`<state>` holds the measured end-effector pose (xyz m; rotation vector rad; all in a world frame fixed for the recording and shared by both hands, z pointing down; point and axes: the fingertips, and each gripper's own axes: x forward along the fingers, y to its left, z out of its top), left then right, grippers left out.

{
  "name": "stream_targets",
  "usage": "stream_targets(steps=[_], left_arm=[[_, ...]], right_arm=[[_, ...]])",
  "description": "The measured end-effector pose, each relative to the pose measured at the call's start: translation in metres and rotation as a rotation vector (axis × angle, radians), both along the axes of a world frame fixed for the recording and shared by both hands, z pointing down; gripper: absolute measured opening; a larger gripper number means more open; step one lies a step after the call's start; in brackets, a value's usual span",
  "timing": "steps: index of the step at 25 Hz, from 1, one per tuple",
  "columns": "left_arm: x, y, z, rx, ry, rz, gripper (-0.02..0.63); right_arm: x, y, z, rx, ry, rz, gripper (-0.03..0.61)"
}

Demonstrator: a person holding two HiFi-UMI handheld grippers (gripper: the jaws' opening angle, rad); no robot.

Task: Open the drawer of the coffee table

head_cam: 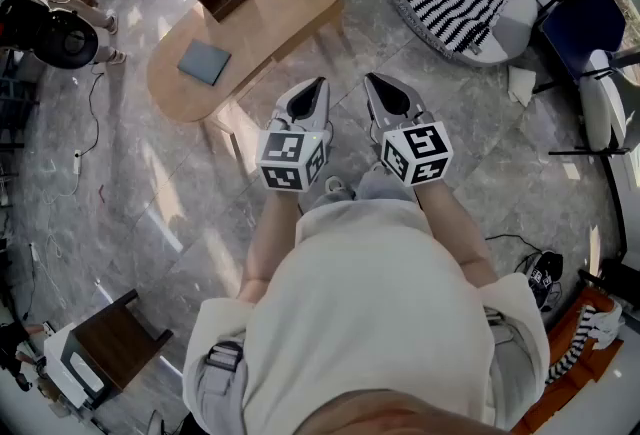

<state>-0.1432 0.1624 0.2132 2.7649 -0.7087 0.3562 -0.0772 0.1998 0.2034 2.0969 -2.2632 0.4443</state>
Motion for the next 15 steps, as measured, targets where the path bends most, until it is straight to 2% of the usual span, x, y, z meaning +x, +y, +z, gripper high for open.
stream_targets(steps=[15], left_arm=[[-0.016,-0.003,0.003,-0.017,0.004,0.014,-0.003]], right_arm=[[-0.025,-0.006,-0.005,0.043,0.014,-0.023,-0.002]])
